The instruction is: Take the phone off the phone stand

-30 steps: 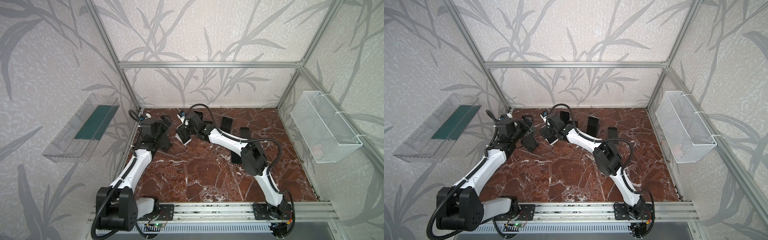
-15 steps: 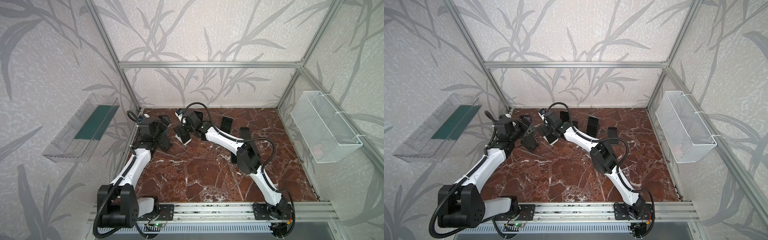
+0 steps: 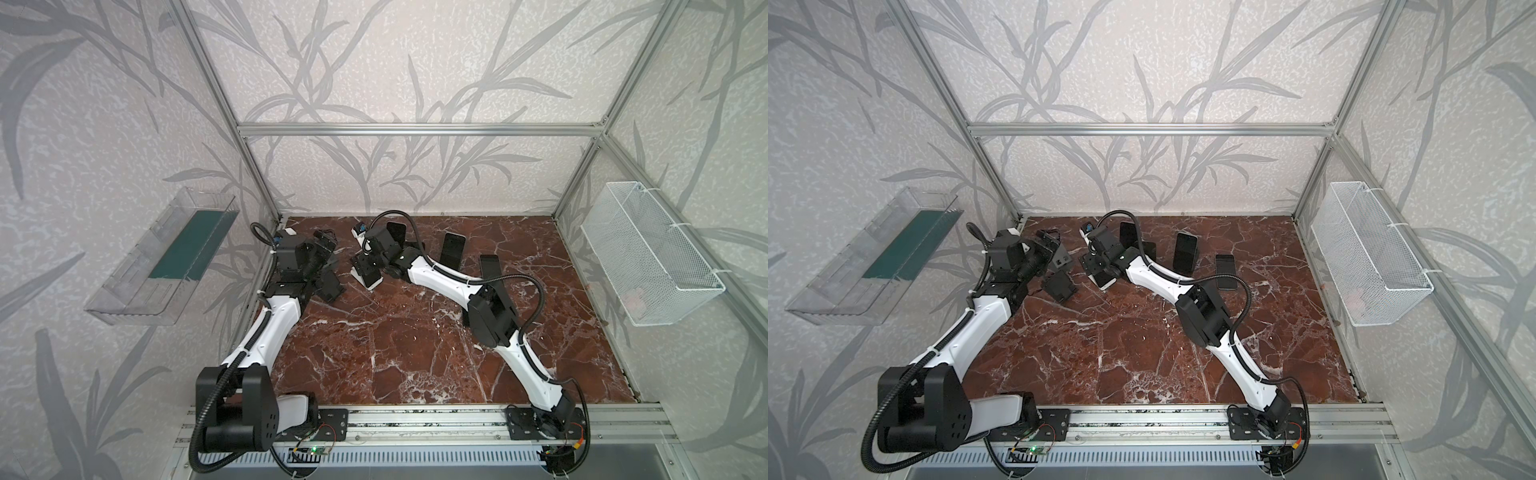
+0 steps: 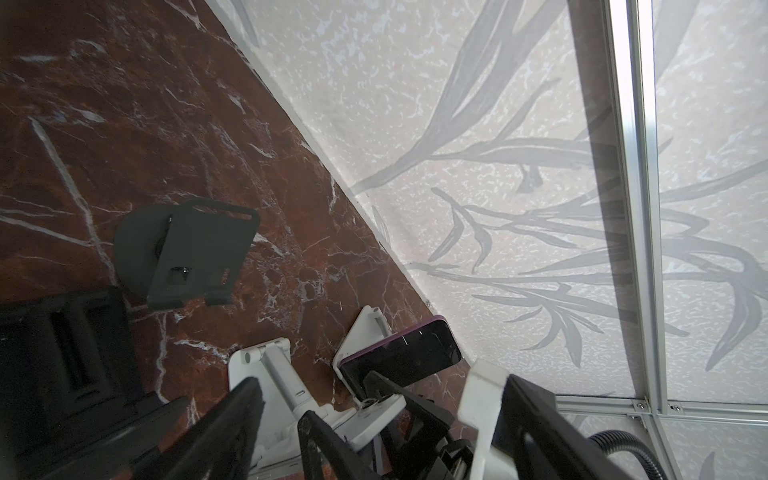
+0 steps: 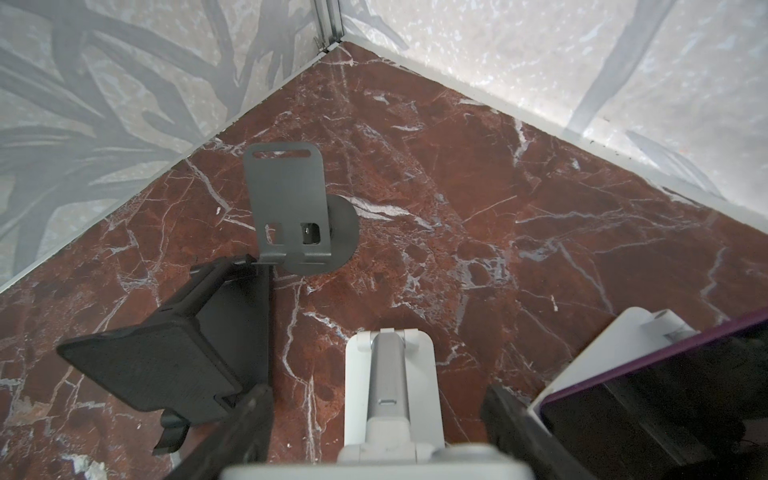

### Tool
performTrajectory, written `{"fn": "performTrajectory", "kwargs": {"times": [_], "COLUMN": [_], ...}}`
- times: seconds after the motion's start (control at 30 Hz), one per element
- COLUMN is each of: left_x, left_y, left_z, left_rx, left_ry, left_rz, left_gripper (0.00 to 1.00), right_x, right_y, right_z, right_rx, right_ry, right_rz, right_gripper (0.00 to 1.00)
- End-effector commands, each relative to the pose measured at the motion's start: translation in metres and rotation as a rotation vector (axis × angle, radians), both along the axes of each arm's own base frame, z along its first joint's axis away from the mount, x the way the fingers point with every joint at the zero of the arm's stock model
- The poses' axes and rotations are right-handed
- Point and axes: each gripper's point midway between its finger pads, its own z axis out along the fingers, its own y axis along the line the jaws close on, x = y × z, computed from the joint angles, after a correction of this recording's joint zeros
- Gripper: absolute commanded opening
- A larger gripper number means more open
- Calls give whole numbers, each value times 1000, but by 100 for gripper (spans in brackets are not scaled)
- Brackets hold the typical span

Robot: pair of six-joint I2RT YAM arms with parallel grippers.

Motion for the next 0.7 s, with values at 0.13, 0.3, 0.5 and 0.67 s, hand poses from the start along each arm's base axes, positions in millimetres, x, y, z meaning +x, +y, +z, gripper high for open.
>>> {"fn": "performTrajectory", "kwargs": {"times": [0.13, 0.3, 0.5, 0.67], "left_x": [5, 7, 7, 6], "left_y": [1, -2, -2, -4], "left_z": [12, 15, 15, 19], "left_rx": [-19, -24, -24, -30], "left_ry": [-42, -53, -51, -64], "left_rz": [-3, -23, -25, -34], "left_gripper": [90, 88, 88, 88], "right_x": [-2, -5, -12, -22], "right_y": [7, 5, 2, 1], "right_z": [5, 12, 35, 50], "right_rx": [29, 19, 38, 64], "right_ry": [-34, -70, -116, -135], "right_rz": [29, 25, 20, 32], "right_gripper": [67, 64, 62, 60]}}
